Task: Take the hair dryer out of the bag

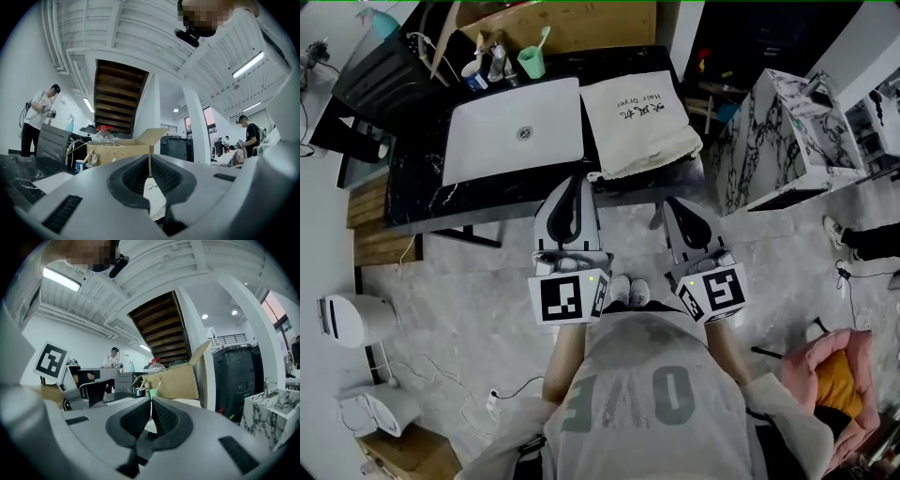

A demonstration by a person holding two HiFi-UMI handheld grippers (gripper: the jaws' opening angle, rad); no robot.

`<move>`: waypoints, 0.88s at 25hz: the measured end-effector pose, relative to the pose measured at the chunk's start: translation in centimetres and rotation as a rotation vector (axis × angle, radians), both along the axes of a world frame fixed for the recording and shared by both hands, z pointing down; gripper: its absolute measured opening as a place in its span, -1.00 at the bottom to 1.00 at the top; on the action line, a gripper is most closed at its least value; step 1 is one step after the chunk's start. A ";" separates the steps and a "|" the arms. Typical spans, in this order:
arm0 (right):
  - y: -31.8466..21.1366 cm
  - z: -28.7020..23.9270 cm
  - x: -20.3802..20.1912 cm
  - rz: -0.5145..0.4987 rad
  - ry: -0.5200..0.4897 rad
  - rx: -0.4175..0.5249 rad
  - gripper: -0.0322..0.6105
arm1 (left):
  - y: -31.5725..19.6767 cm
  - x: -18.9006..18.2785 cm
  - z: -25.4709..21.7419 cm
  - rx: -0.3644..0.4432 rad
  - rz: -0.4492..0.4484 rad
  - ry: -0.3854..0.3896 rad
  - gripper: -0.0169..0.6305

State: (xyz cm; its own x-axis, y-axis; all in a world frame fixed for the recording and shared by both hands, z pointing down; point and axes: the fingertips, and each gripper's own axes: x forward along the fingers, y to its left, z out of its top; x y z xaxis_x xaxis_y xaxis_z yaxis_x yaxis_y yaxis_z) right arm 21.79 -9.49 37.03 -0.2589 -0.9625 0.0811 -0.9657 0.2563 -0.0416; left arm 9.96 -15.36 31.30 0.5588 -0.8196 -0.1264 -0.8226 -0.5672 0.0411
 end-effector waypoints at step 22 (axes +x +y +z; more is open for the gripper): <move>-6.0 -3.1 4.0 -0.092 0.092 0.126 -0.80 | -2.4 0.1 0.5 -0.002 -0.185 0.021 -0.83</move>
